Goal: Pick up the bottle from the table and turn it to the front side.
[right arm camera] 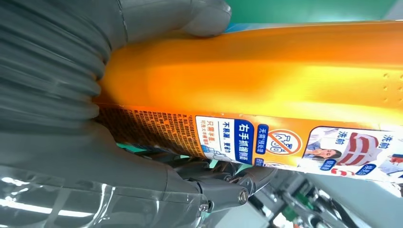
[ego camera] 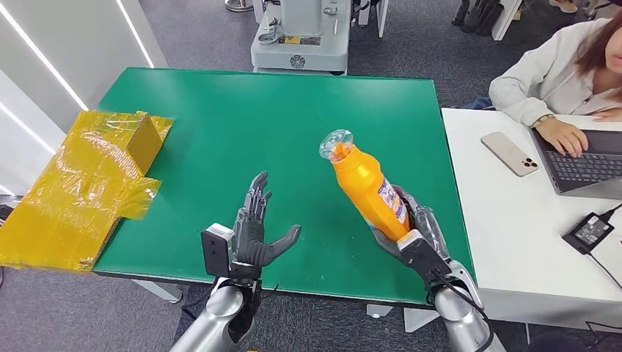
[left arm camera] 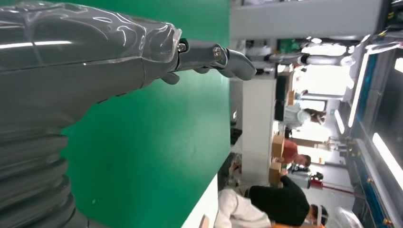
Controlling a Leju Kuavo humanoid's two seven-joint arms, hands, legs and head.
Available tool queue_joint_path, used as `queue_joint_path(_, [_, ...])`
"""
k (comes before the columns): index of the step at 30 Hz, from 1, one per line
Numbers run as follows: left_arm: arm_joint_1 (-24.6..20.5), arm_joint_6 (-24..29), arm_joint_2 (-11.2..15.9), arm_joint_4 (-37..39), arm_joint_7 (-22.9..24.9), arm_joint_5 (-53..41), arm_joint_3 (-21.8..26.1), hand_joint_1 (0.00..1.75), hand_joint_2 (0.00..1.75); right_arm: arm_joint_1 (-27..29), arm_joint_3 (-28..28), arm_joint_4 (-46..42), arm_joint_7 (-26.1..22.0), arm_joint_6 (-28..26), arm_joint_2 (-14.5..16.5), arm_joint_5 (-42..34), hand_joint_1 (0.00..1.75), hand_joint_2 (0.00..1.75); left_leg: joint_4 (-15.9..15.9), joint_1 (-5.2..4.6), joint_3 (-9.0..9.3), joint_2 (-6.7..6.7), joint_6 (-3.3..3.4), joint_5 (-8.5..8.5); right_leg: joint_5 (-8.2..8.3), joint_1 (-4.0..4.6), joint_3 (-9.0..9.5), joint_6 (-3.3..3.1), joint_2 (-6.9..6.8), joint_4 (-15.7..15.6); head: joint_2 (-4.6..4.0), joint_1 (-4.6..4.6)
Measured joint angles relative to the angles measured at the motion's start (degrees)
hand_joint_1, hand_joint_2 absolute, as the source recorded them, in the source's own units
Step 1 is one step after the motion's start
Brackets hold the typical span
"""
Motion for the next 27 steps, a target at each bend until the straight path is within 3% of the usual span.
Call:
queue_joint_path(5, [-0.04, -1.60, 0.07, 0.01, 0.42, 0.69, 0.38, 0.00, 1.75, 0.49, -0.62, -0.84, -0.23, 0.14, 0.36, 0.04, 1.75, 1.75, 0.00, 0.00, 0.01, 0.01, 0.00, 0.00, 0.00, 0.00, 0.00, 0.00, 0.01, 0.00, 0.00, 0.00])
queue_joint_path(9, [-5.99, -15.44, -1.38, 2.86, 2.36, 4.98, 0.95, 0.00, 1.75, -2.17, -1.21, 2.55, -2.12, 0.40, 4.00, 4.15, 1.74, 1.75, 0.01, 0.00, 0.02, 0.04, -0.04, 0.09, 0.11, 0.00, 0.00, -0.10, 0.02, 0.03, 0.00, 0.00])
queue_joint_path(13, [-11.32, -21.52, -3.07, 5.04, 4.96, 8.84, 0.79, 0.00, 1.75, -6.76, 0.15, 8.65, -2.69, 0.09, 6.67, 5.61, 1.72, 1.75, 0.02, 0.01, 0.04, 0.04, -0.10, 0.16, 0.17, 0.01, -0.01, -0.15, 0.02, 0.04, 0.00, 0.00])
queue_joint_path(19, [-14.80, -23.51, -4.32, 6.63, 6.92, 12.30, 0.46, 0.00, 1.75, -10.53, 1.41, 13.47, -2.28, 0.36, 8.77, 6.18, 1.68, 1.75, 0.02, 0.01, 0.02, 0.04, -0.10, 0.15, 0.16, 0.01, -0.03, -0.15, 0.03, 0.04, 0.00, 0.00])
queue_joint_path(27, [-17.18, -22.10, -4.79, 10.08, 6.78, 13.61, -0.28, 0.00, 1.75, -13.66, 3.62, 18.81, -1.95, -1.23, 11.21, 8.64, 1.69, 1.75, 0.01, 0.01, 0.01, 0.06, -0.10, 0.15, 0.16, 0.01, -0.06, -0.16, 0.06, 0.04, 0.00, -0.01])
